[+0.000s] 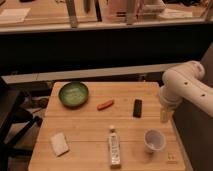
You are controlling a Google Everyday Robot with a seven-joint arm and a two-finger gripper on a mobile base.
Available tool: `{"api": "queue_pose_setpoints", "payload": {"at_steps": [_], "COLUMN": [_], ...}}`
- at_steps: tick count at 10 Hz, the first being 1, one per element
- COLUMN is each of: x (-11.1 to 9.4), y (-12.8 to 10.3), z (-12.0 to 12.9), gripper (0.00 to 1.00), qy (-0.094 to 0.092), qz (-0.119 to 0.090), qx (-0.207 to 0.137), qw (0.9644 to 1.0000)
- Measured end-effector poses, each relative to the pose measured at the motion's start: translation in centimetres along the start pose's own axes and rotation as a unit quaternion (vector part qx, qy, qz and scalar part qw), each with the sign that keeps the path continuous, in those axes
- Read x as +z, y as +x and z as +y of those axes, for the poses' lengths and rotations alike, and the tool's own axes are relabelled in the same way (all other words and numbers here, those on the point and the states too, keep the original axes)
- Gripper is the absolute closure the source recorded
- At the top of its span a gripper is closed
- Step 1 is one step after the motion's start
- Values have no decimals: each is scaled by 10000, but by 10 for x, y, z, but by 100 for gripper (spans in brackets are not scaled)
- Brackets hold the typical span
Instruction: Pick up the ceramic bowl
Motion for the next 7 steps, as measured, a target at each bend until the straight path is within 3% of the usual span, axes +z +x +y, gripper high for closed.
{"api": "queue_pose_setpoints", "payload": {"at_steps": [2, 6, 7], "x": [-5, -11, -12], "y": [-32, -52, -66], "z": [-14, -29, -34], "gripper": [20, 20, 20], "qy": [128, 307, 356], "qz": [96, 211, 225], "qx": [-254, -615, -744], "qw": [9996, 9974, 9963]}}
